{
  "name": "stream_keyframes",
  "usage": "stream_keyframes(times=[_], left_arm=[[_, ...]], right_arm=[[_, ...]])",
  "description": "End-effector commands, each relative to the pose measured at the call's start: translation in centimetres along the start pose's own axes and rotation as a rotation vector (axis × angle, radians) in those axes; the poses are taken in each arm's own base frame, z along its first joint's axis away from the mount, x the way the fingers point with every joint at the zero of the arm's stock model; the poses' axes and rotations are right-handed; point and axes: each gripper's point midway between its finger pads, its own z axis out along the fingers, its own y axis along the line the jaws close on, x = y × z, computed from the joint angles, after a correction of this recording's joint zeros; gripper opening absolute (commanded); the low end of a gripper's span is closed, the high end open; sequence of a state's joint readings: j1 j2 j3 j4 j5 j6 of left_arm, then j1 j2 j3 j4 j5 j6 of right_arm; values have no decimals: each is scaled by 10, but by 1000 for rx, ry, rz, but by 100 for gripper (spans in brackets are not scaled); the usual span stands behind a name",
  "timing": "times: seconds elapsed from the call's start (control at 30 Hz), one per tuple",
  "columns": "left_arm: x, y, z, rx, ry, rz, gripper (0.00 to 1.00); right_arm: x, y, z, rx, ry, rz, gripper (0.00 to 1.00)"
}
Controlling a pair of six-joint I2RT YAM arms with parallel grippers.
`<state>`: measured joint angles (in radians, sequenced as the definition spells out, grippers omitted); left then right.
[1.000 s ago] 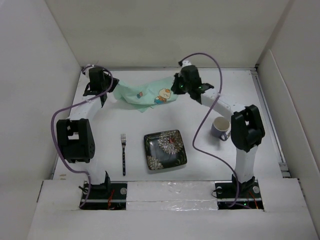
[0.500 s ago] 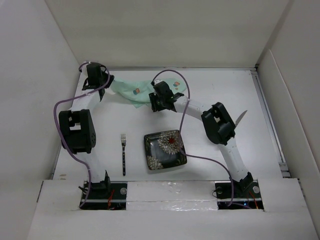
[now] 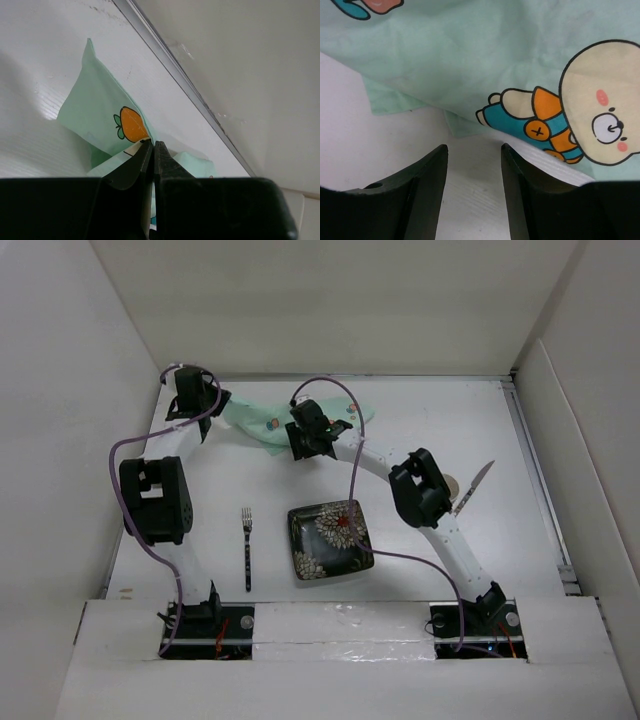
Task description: Set the dinner table for one person
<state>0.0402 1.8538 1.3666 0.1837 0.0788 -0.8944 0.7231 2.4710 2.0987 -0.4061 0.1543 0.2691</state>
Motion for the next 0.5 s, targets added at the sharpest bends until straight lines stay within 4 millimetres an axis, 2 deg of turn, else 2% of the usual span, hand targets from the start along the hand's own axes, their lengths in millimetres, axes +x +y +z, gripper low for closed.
stream_keyframes(times=[0.0, 0.07, 0.17, 0.3, 0.33, 0.4, 0.43, 0.47], left_arm=[[-7, -14, 2, 48, -19, 5, 0], [-6, -13, 2, 44, -16, 5, 0], [-3, -7, 2, 34, -13, 0, 0], [2, -5, -1, 44, -8, -24, 0], [2, -4, -1, 44, -8, -29, 0], [4, -2, 0, 40, -3, -30, 0], [4, -1, 0, 39, -3, -26, 0], [4, -1, 0, 39, -3, -26, 0]], right_arm=[[-11, 10, -3, 9, -25, -4, 53], [-15, 12, -2, 8, -20, -1, 53], [-6, 8, 8, 31, 11, -3, 52], [-13, 3, 12, 78, -8, 12, 46], [-11, 0, 14, 91, -4, 12, 42], [-9, 0, 15, 92, -2, 19, 40], [-10, 1, 14, 92, -2, 21, 28], [-10, 0, 14, 93, -3, 24, 28]])
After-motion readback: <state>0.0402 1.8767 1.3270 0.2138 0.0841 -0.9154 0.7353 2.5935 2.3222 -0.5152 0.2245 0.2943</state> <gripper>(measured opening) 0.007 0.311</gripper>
